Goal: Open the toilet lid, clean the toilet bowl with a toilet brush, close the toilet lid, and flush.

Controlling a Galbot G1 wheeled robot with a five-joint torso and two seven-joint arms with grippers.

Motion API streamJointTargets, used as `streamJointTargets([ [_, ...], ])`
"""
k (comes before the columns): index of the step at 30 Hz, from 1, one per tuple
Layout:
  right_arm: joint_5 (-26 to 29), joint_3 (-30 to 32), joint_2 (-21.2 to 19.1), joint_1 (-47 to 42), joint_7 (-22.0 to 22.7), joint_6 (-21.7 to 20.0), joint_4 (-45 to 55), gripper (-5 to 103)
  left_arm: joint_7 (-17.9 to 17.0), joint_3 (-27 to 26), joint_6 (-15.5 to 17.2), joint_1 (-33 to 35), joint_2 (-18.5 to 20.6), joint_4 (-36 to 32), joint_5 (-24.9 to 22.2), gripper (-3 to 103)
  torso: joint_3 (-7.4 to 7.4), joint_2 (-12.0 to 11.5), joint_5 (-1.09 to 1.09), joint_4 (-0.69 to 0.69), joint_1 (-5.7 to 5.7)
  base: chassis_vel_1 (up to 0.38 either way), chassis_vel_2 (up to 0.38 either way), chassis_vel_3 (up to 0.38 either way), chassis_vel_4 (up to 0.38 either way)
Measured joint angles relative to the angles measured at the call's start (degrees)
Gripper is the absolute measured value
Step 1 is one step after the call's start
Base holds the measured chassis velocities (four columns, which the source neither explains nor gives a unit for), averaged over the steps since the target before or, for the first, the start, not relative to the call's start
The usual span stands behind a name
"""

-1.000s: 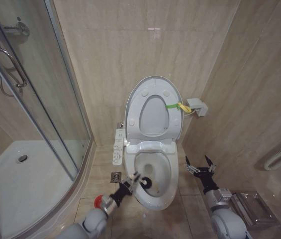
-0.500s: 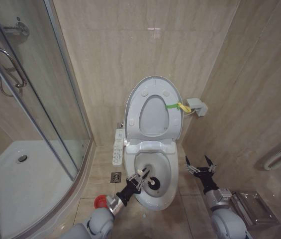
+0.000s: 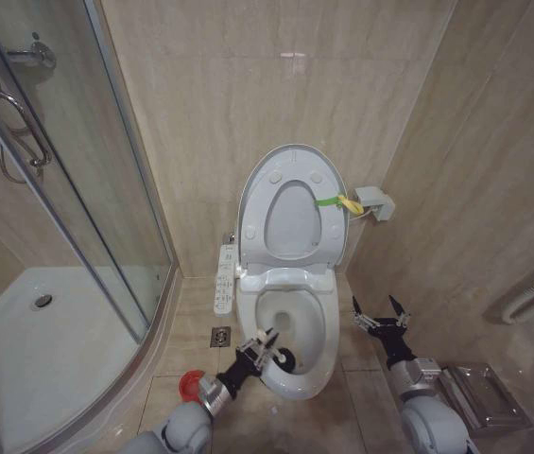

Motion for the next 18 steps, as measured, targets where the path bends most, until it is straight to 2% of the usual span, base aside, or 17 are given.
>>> streamJointTargets([
  [4,0.0,0.0,0.0,0.0,0.0,0.0,0.0,100,1.3,-0.8,-0.7,-1.8,-0.7,3.0,-1.4,19,0.0,0.0,0.0,0.0,0.0,0.0,0.0,0.0,0.0],
  [7,0.0,0.0,0.0,0.0,0.0,0.0,0.0,100,3.2,-2.4,-2.6,-3.4,-3.0,6.2,-1.3,19,0.0,0.0,0.0,0.0,0.0,0.0,0.0,0.0,0.0],
  [9,0.0,0.0,0.0,0.0,0.0,0.0,0.0,100,3.3,-2.8,-2.8,-3.4,-3.5,6.1,-1.3,19,0.0,0.0,0.0,0.0,0.0,0.0,0.0,0.0,0.0],
  [18,0.0,0.0,0.0,0.0,0.0,0.0,0.0,100,1.6,0.5,-0.4,0.7,-0.7,-3.5,-1.5,19,0.0,0.0,0.01,0.01,0.0,0.0,0.0,0.0,0.0],
])
